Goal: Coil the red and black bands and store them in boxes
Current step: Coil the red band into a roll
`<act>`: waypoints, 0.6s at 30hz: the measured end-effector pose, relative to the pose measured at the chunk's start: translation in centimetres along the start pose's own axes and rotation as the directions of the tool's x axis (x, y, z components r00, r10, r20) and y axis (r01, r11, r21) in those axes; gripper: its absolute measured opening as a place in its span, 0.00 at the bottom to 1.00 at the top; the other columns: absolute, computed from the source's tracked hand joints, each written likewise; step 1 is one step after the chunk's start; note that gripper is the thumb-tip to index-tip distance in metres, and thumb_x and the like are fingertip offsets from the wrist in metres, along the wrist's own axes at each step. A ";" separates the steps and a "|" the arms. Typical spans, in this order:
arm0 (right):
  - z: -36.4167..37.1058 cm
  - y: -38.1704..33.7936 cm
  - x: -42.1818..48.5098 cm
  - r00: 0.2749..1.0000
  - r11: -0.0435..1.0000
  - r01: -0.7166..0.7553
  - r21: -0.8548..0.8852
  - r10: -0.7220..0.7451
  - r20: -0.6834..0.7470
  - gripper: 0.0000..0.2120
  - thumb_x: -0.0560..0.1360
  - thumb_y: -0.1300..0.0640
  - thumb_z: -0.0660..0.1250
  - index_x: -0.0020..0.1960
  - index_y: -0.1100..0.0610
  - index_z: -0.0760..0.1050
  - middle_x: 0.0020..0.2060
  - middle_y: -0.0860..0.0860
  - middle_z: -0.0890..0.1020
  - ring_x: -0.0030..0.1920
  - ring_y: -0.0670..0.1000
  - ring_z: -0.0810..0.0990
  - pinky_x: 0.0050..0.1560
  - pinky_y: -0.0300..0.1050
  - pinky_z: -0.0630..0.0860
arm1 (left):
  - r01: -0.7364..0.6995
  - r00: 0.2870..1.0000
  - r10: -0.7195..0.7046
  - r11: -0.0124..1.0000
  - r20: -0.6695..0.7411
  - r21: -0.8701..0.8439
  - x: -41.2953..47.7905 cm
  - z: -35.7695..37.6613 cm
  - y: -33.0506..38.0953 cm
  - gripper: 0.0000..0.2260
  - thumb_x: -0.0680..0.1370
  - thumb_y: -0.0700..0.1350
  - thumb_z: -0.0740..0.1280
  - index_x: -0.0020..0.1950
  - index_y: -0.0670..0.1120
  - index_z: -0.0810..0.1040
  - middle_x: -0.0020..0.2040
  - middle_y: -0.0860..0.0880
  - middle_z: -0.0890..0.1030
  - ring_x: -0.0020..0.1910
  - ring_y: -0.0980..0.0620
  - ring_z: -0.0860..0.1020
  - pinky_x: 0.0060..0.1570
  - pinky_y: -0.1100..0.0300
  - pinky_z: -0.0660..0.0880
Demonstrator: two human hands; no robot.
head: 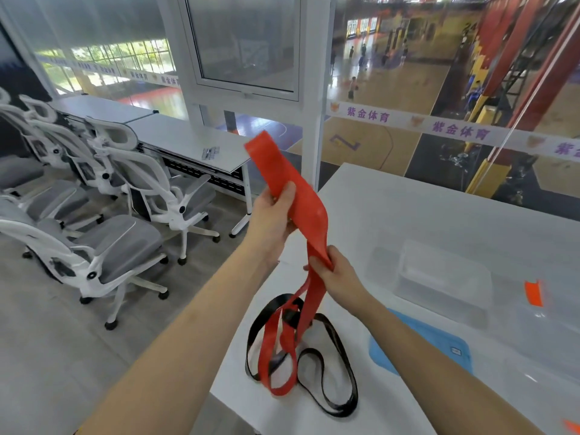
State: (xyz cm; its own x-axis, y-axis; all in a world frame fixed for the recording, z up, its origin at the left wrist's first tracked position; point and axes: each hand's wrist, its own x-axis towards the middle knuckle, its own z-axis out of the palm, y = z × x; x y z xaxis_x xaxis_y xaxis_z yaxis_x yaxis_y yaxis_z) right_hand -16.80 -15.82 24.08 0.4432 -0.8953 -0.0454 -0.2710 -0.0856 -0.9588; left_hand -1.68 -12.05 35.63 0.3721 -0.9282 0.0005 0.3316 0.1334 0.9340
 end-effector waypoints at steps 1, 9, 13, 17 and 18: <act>-0.3 -1.0 -0.2 1.000 1.000 0.017 0.021 -0.017 0.009 0.08 0.85 0.51 0.64 0.56 0.56 0.74 0.49 0.55 0.87 0.49 0.49 0.88 0.52 0.53 0.84 | 0.011 0.999 -0.013 0.999 -0.031 -0.051 0.2 -0.5 0.4 0.14 0.86 0.46 0.61 0.69 0.41 0.73 0.58 0.43 0.85 0.57 0.42 0.84 0.56 0.47 0.83; -2.4 -9.4 -0.3 0.982 0.979 0.179 0.094 -0.173 -0.076 0.08 0.84 0.54 0.67 0.51 0.60 0.78 0.39 0.56 0.85 0.34 0.48 0.84 0.38 0.39 0.81 | 0.201 0.957 -0.238 0.956 -0.164 -0.215 -0.4 -3.8 -1.0 0.27 0.83 0.64 0.54 0.63 0.43 0.76 0.62 0.39 0.84 0.60 0.41 0.83 0.61 0.45 0.78; -3.0 -11.8 0.0 0.984 0.986 0.165 -0.002 -0.165 -0.074 0.12 0.84 0.54 0.66 0.53 0.63 0.79 0.41 0.60 0.86 0.33 0.47 0.84 0.40 0.45 0.82 | 0.295 0.952 -0.291 0.955 -0.095 0.031 -1.9 -4.3 -2.8 0.33 0.80 0.70 0.53 0.57 0.42 0.80 0.53 0.41 0.87 0.53 0.42 0.86 0.51 0.48 0.81; -4.2 -12.3 -0.2 0.983 0.990 0.138 0.036 -0.133 -0.128 0.04 0.81 0.60 0.66 0.52 0.58 0.80 0.41 0.57 0.85 0.37 0.47 0.84 0.40 0.44 0.81 | 0.325 0.923 -0.248 0.912 -0.294 0.251 -3.8 -6.1 -5.3 0.22 0.78 0.62 0.69 0.46 0.41 0.76 0.38 0.45 0.80 0.36 0.47 0.82 0.36 0.55 0.78; -4.4 -12.3 -0.3 0.985 0.991 0.132 0.031 -0.127 -0.120 0.06 0.81 0.57 0.67 0.54 0.57 0.81 0.44 0.58 0.86 0.41 0.51 0.85 0.44 0.50 0.81 | 0.274 0.928 -0.160 0.906 -0.337 0.323 -4.1 -6.8 -5.6 0.21 0.78 0.60 0.70 0.45 0.42 0.73 0.37 0.46 0.76 0.36 0.48 0.78 0.36 0.56 0.76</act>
State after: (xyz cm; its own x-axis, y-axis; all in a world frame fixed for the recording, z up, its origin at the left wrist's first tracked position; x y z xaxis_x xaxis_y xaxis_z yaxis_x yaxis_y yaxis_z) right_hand -17.34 -16.37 37.09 0.3686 -0.9230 0.1108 -0.1833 -0.1890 -0.9647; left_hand 0.80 -6.63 27.93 0.5842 -0.7656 -0.2694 0.1218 -0.2455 0.9617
